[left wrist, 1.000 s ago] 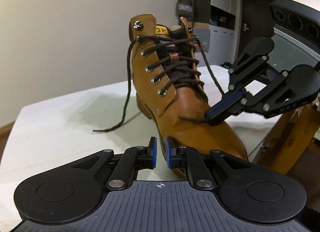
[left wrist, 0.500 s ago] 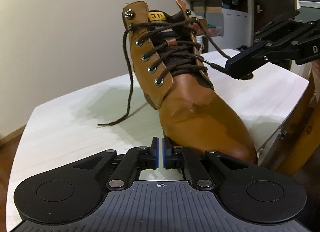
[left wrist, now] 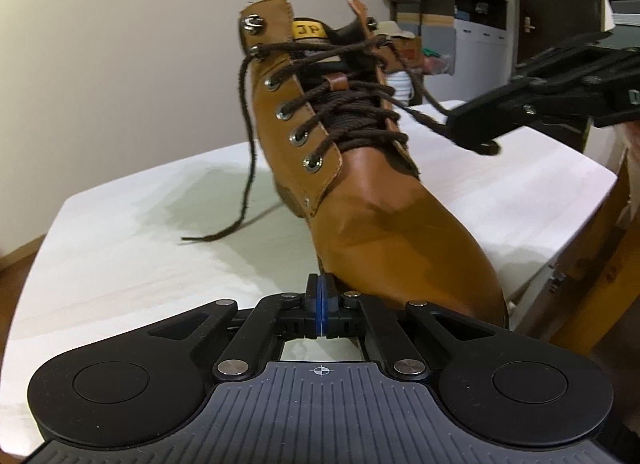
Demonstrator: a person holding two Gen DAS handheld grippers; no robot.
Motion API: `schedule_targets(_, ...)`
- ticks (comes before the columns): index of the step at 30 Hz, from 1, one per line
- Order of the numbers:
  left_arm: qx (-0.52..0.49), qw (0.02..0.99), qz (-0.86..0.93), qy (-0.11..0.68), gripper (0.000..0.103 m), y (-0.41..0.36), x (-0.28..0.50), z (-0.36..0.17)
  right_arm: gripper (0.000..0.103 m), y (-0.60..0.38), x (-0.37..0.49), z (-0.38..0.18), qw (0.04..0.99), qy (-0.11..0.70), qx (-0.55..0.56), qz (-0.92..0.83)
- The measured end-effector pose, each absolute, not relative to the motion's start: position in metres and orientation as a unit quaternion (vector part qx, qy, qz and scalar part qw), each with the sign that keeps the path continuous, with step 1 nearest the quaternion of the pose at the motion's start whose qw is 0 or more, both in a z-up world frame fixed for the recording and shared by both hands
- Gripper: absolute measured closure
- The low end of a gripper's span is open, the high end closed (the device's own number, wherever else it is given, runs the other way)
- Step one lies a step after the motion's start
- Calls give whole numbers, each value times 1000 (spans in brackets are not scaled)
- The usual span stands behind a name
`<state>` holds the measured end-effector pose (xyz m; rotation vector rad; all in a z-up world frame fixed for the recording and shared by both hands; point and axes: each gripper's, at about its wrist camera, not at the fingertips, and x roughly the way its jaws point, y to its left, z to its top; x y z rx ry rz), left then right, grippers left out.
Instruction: Lace up shoes with both hands
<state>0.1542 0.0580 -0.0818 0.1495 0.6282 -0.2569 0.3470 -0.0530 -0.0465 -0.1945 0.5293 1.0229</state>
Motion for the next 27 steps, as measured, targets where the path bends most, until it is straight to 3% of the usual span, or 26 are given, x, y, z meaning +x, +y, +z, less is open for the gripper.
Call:
schedule_targets(9,93,939,-152,295,103,44,142,-74,101,-46,354,-25,851,241,-73,462)
schedule_targets(11,89,944,-152,278,95,51,141,-65,101,-41,358,-15,853,242,-66,458)
schedule_targets(14,109,953,-138,245,95,61,146,-48,101,-29,366,-1,854,250,-67,452)
schedule_targets(21,146,971,-112,151,95,80,162,-11,101,2,406,28,834,325,-43,444)
schedule_targets(27,147,975,-121,115,94,87,181,-1,101,22,431,32,820,373,-56,431)
